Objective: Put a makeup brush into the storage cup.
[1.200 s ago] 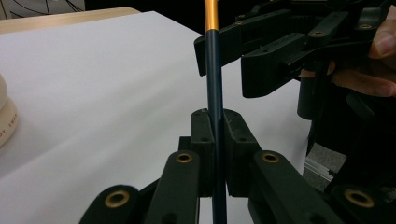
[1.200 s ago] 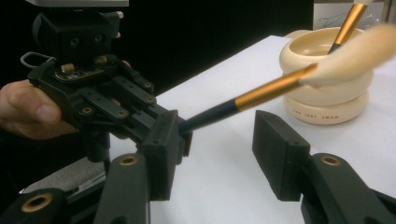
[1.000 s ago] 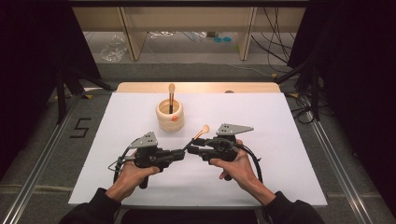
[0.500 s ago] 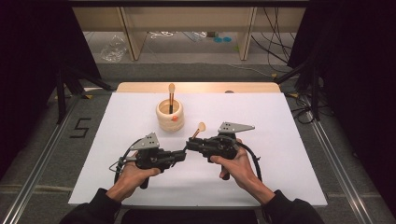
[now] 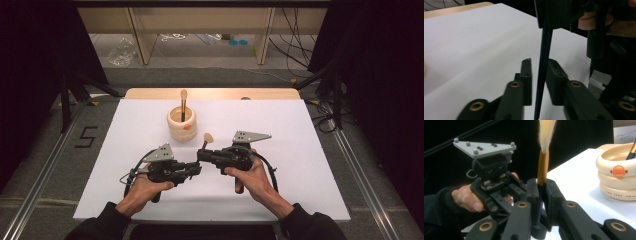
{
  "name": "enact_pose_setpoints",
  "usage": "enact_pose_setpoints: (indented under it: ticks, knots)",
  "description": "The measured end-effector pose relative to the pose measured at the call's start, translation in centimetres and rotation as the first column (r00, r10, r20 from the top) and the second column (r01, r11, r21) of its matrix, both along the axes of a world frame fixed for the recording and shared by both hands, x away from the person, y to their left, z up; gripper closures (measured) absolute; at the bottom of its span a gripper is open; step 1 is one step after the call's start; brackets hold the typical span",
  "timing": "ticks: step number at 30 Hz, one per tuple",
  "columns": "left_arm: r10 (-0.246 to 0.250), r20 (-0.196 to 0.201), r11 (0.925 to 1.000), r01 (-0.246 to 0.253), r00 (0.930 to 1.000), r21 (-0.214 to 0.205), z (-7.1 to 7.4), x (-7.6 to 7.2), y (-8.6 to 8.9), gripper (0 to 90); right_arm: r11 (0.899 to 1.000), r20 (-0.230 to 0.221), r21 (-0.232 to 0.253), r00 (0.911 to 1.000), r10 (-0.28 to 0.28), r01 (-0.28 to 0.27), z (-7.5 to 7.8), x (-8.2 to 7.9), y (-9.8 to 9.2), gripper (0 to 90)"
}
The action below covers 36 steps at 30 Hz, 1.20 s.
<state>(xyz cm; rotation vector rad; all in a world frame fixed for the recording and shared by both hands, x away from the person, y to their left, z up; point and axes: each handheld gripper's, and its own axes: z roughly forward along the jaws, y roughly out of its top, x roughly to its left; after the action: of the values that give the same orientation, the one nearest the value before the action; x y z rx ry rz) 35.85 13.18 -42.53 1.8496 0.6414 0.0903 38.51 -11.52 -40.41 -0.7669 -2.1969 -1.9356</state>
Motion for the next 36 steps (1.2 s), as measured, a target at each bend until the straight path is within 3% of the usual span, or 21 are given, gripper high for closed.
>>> enact_pose_setpoints:
  ticks: [3, 6, 9, 15, 23, 28, 36]
  knots:
    - [-0.004, 0.023, 0.9998, 0.004, 0.9997, 0.019, 0.2, -0.1, 0.0, 64.5, 0.999, 0.038, -0.049, 0.9993, 0.008, -0.006, 0.4, -0.1, 0.2, 83.5]
    - [-0.010, 0.062, 0.9985, 0.007, 0.9980, 0.055, 0.5, -0.2, -0.1, 62.8, 0.996, 0.064, -0.089, 0.9977, 0.020, -0.014, 0.7, -0.2, 0.4, 83.5]
    - [-0.011, 0.066, 0.9979, 0.007, 0.9977, 0.065, 0.6, -0.4, -0.2, 62.4, 0.989, 0.106, -0.143, 0.9938, 0.034, -0.019, 0.8, -0.3, 0.7, 83.5]
    - [-0.032, 0.067, 0.9967, 0.027, 0.9972, 0.076, 0.7, -0.4, -0.3, 65.0, 0.979, 0.131, -0.203, 0.9897, 0.058, -0.031, 0.8, -0.5, 0.9, 83.5]
    - [-0.051, 0.076, 0.9939, 0.043, 0.9958, 0.102, 0.6, -0.4, -0.4, 68.2, 0.969, 0.142, -0.246, 0.9870, 0.075, -0.038, 0.9, -0.7, 1.1, 83.5]
    - [-0.058, 0.068, 0.9925, 0.051, 0.9959, 0.111, 0.6, -0.4, -0.4, 69.9, 0.969, 0.153, -0.243, 0.9846, 0.085, -0.046, 0.9, -0.6, 1.3, 83.5]
    - [-0.055, 0.061, 0.9950, 0.050, 0.9966, 0.087, 0.7, -0.5, -0.5, 73.6, 0.966, 0.147, -0.254, 0.9851, 0.089, -0.049, 0.9, -0.7, 1.4, 83.5]
